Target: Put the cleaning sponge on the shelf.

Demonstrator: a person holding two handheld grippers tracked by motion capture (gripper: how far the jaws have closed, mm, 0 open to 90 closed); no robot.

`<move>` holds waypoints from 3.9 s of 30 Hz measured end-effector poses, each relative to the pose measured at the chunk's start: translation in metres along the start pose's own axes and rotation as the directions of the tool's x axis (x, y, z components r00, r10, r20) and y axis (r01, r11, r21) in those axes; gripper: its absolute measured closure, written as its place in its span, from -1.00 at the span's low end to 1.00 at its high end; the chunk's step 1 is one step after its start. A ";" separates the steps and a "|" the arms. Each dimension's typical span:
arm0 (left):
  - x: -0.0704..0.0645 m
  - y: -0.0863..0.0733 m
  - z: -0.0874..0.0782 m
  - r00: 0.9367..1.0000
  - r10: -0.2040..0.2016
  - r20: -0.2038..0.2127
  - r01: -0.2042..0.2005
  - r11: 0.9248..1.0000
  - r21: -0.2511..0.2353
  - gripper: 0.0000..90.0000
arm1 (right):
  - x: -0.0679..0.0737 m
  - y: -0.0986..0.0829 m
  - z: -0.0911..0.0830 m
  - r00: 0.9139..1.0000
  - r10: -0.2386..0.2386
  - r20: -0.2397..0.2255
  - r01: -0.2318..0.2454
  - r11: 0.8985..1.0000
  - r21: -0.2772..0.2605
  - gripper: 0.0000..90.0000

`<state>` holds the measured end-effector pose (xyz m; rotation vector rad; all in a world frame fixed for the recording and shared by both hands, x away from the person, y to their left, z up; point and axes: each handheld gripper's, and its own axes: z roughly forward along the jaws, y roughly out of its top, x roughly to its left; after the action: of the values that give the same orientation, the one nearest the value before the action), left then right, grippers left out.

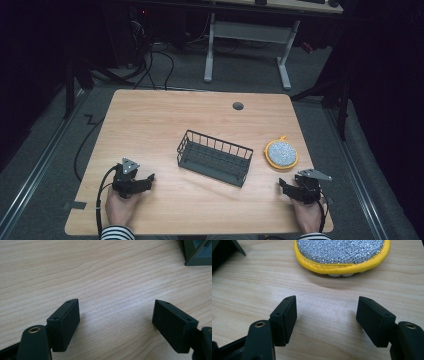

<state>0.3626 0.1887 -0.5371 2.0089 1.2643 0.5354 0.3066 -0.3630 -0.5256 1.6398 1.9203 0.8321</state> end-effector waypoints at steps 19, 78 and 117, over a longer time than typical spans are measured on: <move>-0.001 -0.001 0.000 1.000 0.002 0.002 -0.002 1.000 0.002 -0.52 | -0.023 0.043 -0.002 0.999 0.041 -0.024 -0.044 0.994 -0.102 -0.14; -0.002 -0.001 0.000 1.000 0.009 0.006 -0.009 1.000 0.014 -0.65 | -0.062 0.105 0.063 0.995 0.103 -0.021 -0.097 0.977 0.188 0.12; -0.001 0.000 0.000 1.000 0.007 0.006 -0.007 1.000 0.012 -0.62 | -0.047 0.114 0.043 0.997 -0.007 -0.083 0.015 0.995 0.099 0.82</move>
<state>0.3619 0.1879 -0.5374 2.0235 1.2601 0.5255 0.4242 -0.3924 -0.4760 1.6748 2.0562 0.8239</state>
